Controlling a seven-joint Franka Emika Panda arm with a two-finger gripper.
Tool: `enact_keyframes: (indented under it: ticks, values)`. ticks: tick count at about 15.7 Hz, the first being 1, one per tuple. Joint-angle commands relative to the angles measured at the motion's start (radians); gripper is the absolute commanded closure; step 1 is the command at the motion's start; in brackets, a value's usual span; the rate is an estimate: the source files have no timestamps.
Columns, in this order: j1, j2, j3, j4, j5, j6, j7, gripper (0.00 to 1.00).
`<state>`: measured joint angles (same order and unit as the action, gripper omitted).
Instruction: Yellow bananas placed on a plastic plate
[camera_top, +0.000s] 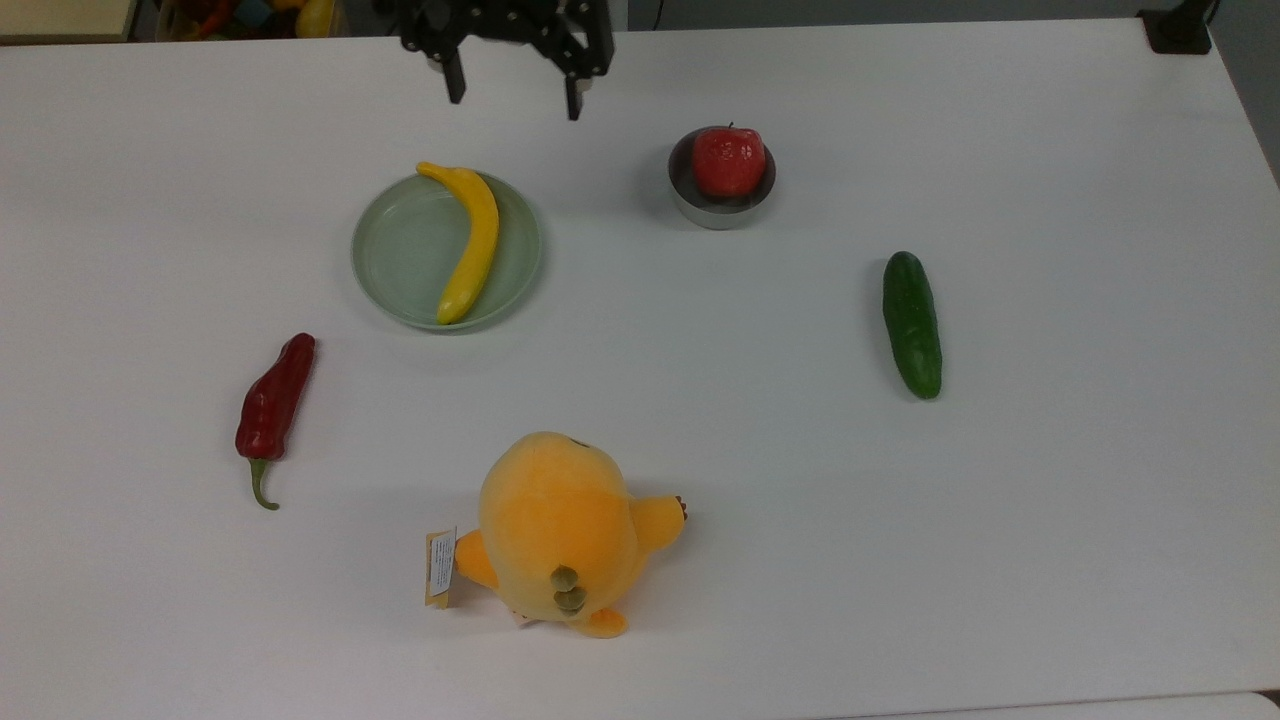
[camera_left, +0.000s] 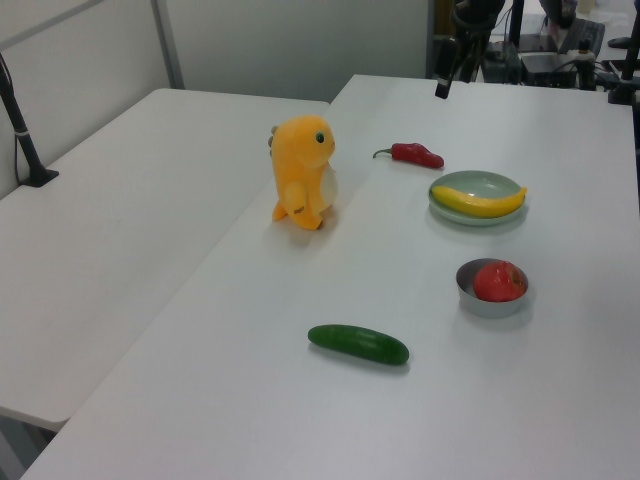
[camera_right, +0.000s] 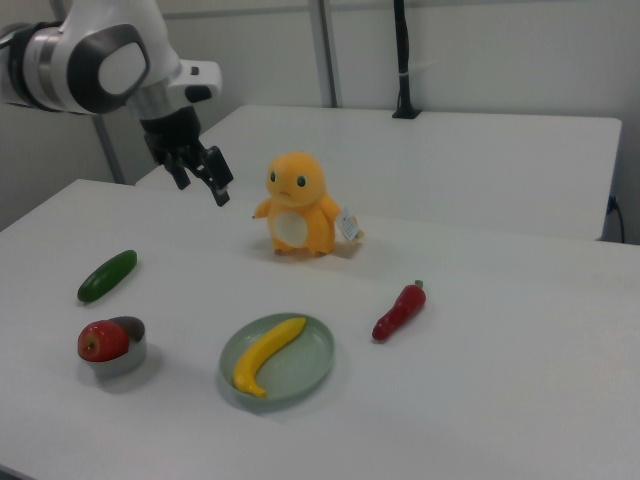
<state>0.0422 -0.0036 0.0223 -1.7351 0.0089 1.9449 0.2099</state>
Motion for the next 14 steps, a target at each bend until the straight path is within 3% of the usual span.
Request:
enact_keyframes:
  ticks: [1, 14]
  values:
    - [0.125, -0.021, -0.085, -0.026, 0.005, 0.003, 0.013, 0.00]
    - [0.094, -0.026, -0.074, -0.018, -0.030, -0.096, -0.009, 0.00]
